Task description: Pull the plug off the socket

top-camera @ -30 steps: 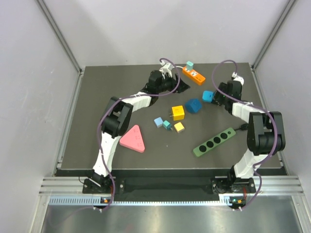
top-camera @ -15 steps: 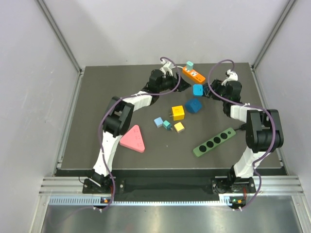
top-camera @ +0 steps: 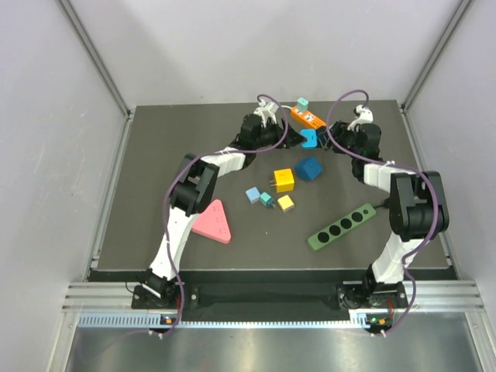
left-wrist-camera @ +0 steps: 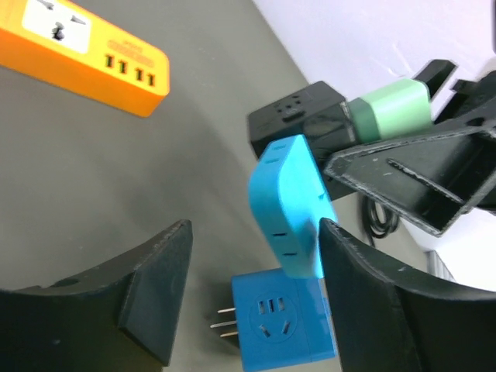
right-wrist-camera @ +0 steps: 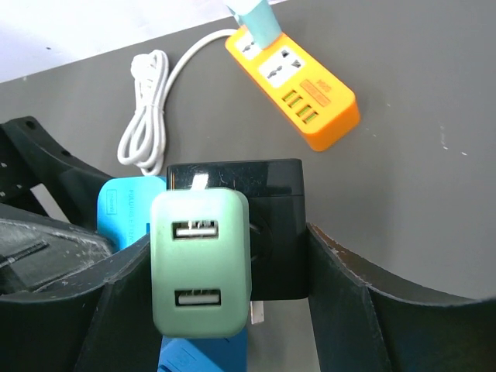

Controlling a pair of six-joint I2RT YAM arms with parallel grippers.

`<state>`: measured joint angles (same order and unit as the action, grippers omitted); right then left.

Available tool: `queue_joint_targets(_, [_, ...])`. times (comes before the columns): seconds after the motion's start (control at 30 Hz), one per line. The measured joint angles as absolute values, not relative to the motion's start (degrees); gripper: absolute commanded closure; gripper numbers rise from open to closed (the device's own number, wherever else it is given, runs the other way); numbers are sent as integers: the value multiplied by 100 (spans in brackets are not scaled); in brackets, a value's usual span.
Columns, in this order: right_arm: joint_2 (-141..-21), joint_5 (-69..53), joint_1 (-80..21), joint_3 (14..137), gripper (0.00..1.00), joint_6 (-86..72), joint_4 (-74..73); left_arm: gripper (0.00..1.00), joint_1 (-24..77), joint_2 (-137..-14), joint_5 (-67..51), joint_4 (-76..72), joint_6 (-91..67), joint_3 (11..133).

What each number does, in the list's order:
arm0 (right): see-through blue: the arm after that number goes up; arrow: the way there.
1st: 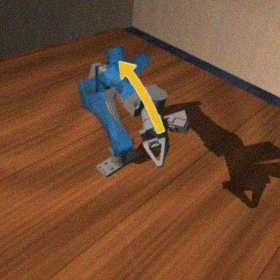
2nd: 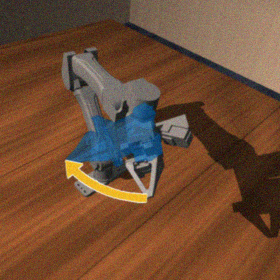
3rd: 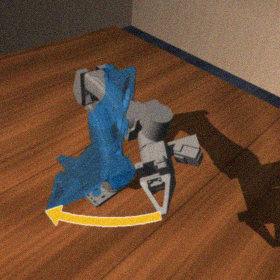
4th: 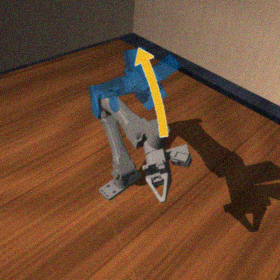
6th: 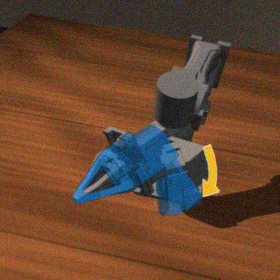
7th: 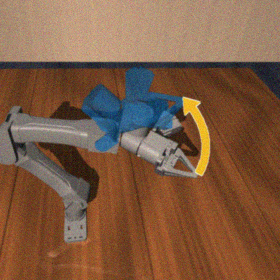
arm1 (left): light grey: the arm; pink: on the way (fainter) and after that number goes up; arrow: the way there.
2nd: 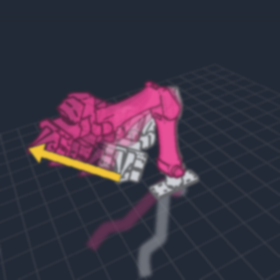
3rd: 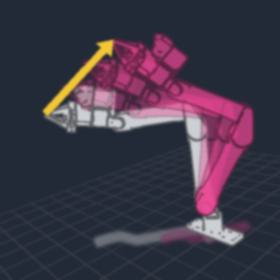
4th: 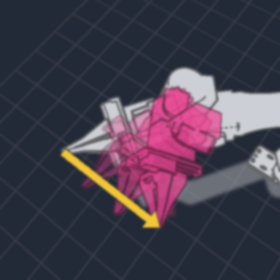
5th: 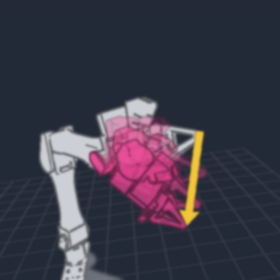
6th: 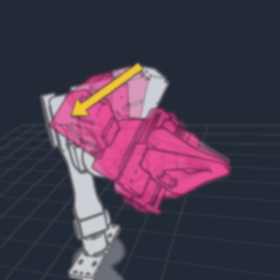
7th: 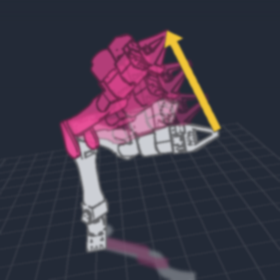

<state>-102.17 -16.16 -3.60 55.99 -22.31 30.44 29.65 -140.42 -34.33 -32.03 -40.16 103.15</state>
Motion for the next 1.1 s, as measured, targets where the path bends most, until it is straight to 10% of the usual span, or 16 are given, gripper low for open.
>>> queue_joint_targets(0.27, [-10331, -1592, -576, 5719, 100, -2209, 3059, 62, 2967, -14195, -3795, -3693, -4508, 10392])
queue_joint_targets(0.43, [-10403, -1485, -668, 5721, 100, -2139, 3039, 99, 2941, -14237, -3865, -3800, -4753, 10427])
queue_joint_targets(1.1, [-10398, 720, -1411, 5752, 100, -1975, 2571, 100, 2860, -14289, -3640, -3883, -5122, 10103])
